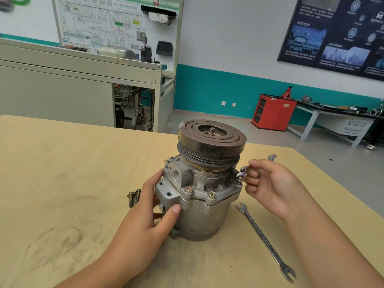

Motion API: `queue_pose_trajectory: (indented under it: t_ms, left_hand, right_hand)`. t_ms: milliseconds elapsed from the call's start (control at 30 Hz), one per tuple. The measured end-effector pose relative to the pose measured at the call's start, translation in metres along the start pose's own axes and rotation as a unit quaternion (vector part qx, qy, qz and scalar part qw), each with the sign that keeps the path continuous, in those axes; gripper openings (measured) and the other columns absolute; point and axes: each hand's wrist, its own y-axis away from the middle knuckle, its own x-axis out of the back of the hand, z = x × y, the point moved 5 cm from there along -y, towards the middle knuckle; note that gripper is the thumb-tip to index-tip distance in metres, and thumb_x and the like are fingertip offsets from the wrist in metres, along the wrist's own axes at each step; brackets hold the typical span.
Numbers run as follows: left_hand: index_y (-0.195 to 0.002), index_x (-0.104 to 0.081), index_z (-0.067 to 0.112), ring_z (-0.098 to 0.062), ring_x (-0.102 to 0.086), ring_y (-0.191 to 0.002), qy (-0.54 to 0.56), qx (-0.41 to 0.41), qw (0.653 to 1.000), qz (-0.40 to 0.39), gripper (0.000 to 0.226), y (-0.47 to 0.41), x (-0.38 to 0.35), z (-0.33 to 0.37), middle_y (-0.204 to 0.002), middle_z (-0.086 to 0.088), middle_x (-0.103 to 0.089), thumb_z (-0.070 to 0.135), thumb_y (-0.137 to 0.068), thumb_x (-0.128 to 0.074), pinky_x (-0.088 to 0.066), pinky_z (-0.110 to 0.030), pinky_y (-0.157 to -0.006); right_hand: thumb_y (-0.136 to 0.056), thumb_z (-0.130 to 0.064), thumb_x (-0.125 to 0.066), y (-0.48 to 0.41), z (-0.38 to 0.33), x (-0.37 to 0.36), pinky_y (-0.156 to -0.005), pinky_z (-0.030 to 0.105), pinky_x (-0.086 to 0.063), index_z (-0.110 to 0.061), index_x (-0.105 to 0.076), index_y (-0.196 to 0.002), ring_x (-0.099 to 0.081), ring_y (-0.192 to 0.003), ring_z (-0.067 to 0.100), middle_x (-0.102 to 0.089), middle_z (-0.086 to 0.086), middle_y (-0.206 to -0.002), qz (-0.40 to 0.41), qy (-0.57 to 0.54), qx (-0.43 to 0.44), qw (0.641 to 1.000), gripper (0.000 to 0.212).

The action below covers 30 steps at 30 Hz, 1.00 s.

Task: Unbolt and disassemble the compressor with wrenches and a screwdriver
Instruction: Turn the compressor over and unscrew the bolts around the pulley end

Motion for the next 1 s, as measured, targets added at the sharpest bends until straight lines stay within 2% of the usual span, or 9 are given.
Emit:
queue_pose_trajectory:
  t_ms: [100,167,300,467,600,733,900,1000]
  left_hand:
    - [-0.135,-0.02,0.054,0.012,-0.053,-0.111,0.0,-0.001,1.0,-0.001,0.075,0.0,-0.001,-0.001,-0.117,0.041,-0.053,0.065,-0.066,-0.047,-0.043,-0.002,-0.074]
    - [-0.137,-0.02,0.053,0.011,-0.056,-0.107,0.005,0.0,1.0,0.003,0.079,0.0,0.0,-0.002,-0.116,0.036,-0.057,0.065,-0.065,-0.048,-0.043,-0.003,-0.073]
    - [-0.138,-0.018,0.053,0.012,-0.057,-0.104,0.009,0.005,1.0,0.005,0.081,0.001,-0.001,-0.003,-0.119,0.034,-0.056,0.066,-0.064,-0.048,-0.044,-0.003,-0.073]
    - [-0.136,-0.02,0.055,0.009,-0.058,-0.105,0.016,0.001,1.0,0.008,0.077,0.001,-0.002,-0.003,-0.116,0.036,-0.057,0.065,-0.065,-0.048,-0.044,-0.003,-0.072]
    - [-0.136,-0.022,0.055,0.004,-0.061,-0.102,0.022,0.002,1.0,0.008,0.076,0.001,-0.002,-0.002,-0.115,0.036,-0.057,0.064,-0.065,-0.049,-0.045,-0.004,-0.069]
    - [-0.135,-0.023,0.056,-0.001,-0.067,-0.09,0.026,0.008,1.0,0.01,0.075,0.002,-0.002,-0.002,-0.116,0.029,-0.06,0.061,-0.066,-0.05,-0.045,-0.006,-0.066]
    - [-0.135,-0.021,0.057,-0.001,-0.068,-0.088,0.013,0.009,1.0,0.011,0.076,0.002,-0.002,-0.002,-0.119,0.025,-0.059,0.063,-0.065,-0.048,-0.043,-0.004,-0.068]
    - [-0.135,-0.021,0.056,-0.002,-0.068,-0.088,0.01,0.013,1.0,0.012,0.077,0.002,-0.002,-0.003,-0.119,0.024,-0.059,0.064,-0.063,-0.048,-0.043,-0.004,-0.068]
  right_hand:
    - [-0.092,-0.005,-0.042,-0.01,0.003,-0.011,-0.043,0.023,-0.022,-0.013,-0.042,-0.063,-0.023,-0.039,0.008,-0.026,-0.003,-0.043,0.025,0.047,0.036,0.998,0.03]
    - [-0.092,-0.005,-0.041,-0.014,0.005,-0.014,-0.039,0.021,-0.022,-0.015,-0.041,-0.064,-0.022,-0.037,0.007,-0.026,-0.005,-0.041,0.029,0.018,0.046,0.998,0.029]
    - [-0.093,-0.006,-0.038,-0.009,-0.009,-0.005,-0.038,0.017,-0.026,-0.014,-0.04,-0.066,-0.031,-0.037,0.007,-0.037,-0.005,-0.043,0.025,-0.085,0.091,0.992,0.029]
    - [-0.095,-0.004,-0.043,0.019,-0.02,0.004,-0.044,0.019,-0.043,-0.012,-0.048,-0.074,-0.05,-0.045,0.011,-0.052,0.001,-0.05,0.034,-0.1,0.185,0.977,0.023]
    - [-0.093,-0.001,-0.049,0.052,-0.013,0.007,-0.054,0.022,-0.052,-0.014,-0.053,-0.071,-0.064,-0.055,0.017,-0.063,0.004,-0.058,0.056,-0.05,0.298,0.952,0.026]
    - [-0.092,-0.002,-0.055,0.077,-0.003,0.005,-0.057,0.023,-0.054,-0.023,-0.056,-0.069,-0.069,-0.062,0.026,-0.069,0.009,-0.068,0.111,0.089,0.384,0.912,0.031]
    - [-0.091,-0.003,-0.055,0.08,0.002,-0.002,-0.056,0.023,-0.054,-0.021,-0.055,-0.067,-0.069,-0.061,0.024,-0.07,0.008,-0.069,0.12,0.116,0.376,0.911,0.031]
    - [-0.091,0.0,-0.053,0.079,0.003,-0.004,-0.052,0.023,-0.052,-0.02,-0.055,-0.062,-0.067,-0.057,0.024,-0.068,0.011,-0.066,0.118,0.088,0.343,0.928,0.036]
